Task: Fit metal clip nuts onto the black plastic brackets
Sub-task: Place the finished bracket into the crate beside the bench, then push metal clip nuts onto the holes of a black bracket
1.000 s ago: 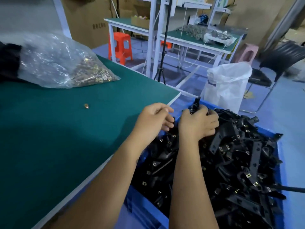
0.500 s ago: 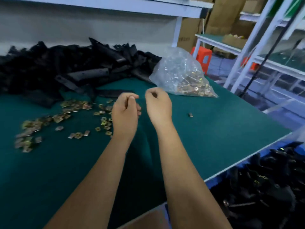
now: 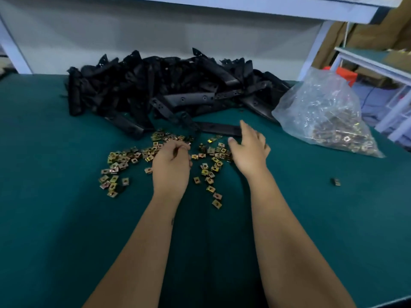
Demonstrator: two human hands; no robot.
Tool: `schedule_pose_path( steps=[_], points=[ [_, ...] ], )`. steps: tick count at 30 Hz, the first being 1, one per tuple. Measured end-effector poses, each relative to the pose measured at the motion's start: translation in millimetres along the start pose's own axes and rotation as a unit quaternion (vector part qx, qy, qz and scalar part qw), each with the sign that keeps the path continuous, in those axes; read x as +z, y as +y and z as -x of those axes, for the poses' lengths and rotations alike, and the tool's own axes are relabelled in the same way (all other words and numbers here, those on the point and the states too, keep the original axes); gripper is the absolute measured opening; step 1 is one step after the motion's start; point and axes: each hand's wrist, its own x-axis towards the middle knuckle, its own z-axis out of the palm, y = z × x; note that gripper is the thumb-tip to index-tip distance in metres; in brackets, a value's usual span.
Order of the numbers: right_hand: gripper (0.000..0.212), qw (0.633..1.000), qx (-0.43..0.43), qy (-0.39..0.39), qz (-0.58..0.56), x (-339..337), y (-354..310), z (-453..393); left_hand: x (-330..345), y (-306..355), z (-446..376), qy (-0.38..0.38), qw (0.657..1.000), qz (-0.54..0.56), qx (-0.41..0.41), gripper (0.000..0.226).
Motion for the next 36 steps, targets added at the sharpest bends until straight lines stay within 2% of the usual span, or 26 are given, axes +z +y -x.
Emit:
schedule_pose_path(
  steps=[6, 10, 12, 14, 16, 17, 19, 21, 23, 25, 27, 29, 31, 32, 34, 36],
  points=[
    [0.060, 0.998, 0.024, 0.002, 0.066, 4.4, -3.8, -3.4, 5.0, 1.0, -4.1, -0.005, 0.999, -0.032, 0.003, 0.027],
    [0.047, 0.997, 0.022, 0.003, 0.078, 7.3, -6.7, -2.7, -0.5, 5.0, -11.1, -0.005, 0.997, 0.059, -0.050, 0.029],
    [0.032, 0.999, 0.016, 0.029, 0.023, 6.3, -6.1, -0.6, -3.1, 7.5, -13.5, 0.003, 0.991, 0.110, -0.073, 0.029],
    [0.012, 0.987, 0.027, 0.070, -0.143, 3.4, -6.4, 1.7, -4.9, 10.1, -13.3, 0.010, 0.988, 0.137, -0.069, 0.028],
    [0.005, 0.924, 0.056, 0.122, -0.357, -0.8, -9.2, 3.4, -7.1, 12.2, -12.0, 0.023, 0.988, 0.149, -0.033, 0.023],
    [0.006, 0.879, 0.072, 0.136, -0.451, -3.3, -10.9, 3.5, -8.8, 12.5, -11.8, 0.032, 0.989, 0.146, -0.012, 0.019],
    [0.007, 0.780, 0.094, 0.117, -0.608, -6.1, -13.4, 5.2, -13.5, 13.1, -12.5, 0.031, 0.987, 0.157, 0.003, 0.013],
    [0.010, 0.693, 0.109, 0.076, -0.708, -6.0, -14.2, 5.9, -18.0, 14.1, -13.7, -0.002, 0.975, 0.219, -0.038, 0.015],
    [0.012, 0.643, 0.114, 0.054, -0.755, -5.9, -12.9, 5.8, -22.2, 17.3, -15.0, -0.038, 0.953, 0.286, -0.089, 0.024],
    [0.014, 0.618, 0.113, 0.050, -0.776, -6.6, -11.7, 5.3, -24.5, 20.4, -15.4, -0.067, 0.944, 0.299, -0.121, 0.031],
    [0.016, 0.600, 0.113, 0.055, -0.790, -8.1, -11.1, 4.5, -23.2, 21.7, -13.4, -0.068, 0.956, 0.256, -0.128, 0.027],
    [0.017, 0.577, 0.109, 0.056, -0.807, -9.5, -11.2, 4.9, -20.3, 18.0, -12.4, -0.033, 0.987, 0.141, -0.069, 0.012],
    [0.018, 0.557, 0.090, 0.046, -0.824, -10.2, -12.8, 6.1, -17.7, 14.1, -9.9, -0.020, 0.999, 0.039, 0.028, 0.015],
    [0.019, 0.554, 0.078, 0.037, -0.828, -10.1, -14.3, 7.0, -16.0, 13.5, -8.4, -0.042, 0.997, 0.039, 0.047, 0.020],
    [0.019, 0.563, 0.056, 0.017, -0.825, -9.4, -18.3, 9.4, -12.7, 15.3, -5.8, -0.120, 0.990, 0.072, 0.025, 0.021],
    [0.022, 0.574, 0.045, 0.005, -0.818, -8.1, -21.4, 11.1, -10.9, 15.3, -5.3, -0.180, 0.983, 0.029, 0.013, 0.017]
  ],
)
